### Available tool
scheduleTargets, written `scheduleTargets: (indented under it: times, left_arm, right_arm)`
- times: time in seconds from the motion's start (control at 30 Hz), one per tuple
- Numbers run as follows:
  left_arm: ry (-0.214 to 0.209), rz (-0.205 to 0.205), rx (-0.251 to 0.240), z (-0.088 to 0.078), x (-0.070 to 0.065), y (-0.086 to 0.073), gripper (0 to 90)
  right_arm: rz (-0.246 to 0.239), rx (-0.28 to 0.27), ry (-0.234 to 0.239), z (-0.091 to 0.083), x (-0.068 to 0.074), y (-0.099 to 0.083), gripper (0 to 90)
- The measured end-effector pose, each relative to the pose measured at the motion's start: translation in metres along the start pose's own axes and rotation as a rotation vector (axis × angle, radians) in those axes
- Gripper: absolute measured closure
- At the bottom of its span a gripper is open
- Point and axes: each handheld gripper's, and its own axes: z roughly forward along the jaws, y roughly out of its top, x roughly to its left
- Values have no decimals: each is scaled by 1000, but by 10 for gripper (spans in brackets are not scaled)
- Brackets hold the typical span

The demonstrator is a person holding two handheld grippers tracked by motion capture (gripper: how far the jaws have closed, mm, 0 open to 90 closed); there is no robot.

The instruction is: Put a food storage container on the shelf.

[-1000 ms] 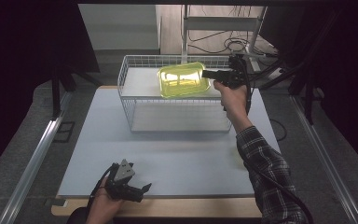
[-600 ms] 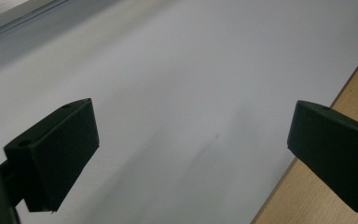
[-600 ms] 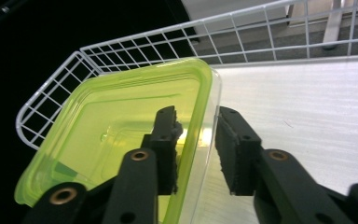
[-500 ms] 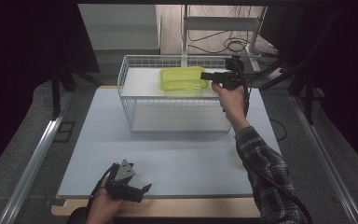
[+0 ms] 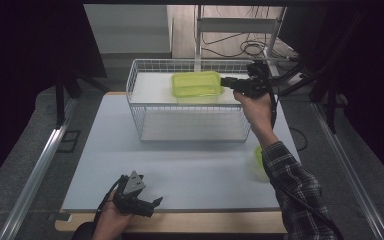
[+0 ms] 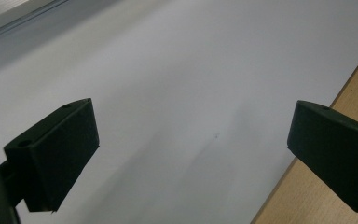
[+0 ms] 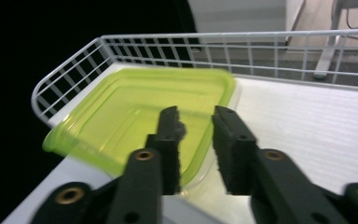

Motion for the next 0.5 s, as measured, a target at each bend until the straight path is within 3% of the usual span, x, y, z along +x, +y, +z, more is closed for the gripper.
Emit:
scheduleTargets:
  times: [0.17,0.33,0.5]
  left_arm:
    - [2,-1,3,1,0,0,19]
    - [2,1,7,1,-1,0,19]
    - [2,1,8,1,0,0,19]
  right_arm:
    - [-102,-4,27,-13,15,-13,880]
    - [-163,24,68,-13,30,-25,892]
    - [-209,60,94,1,45,-30,893]
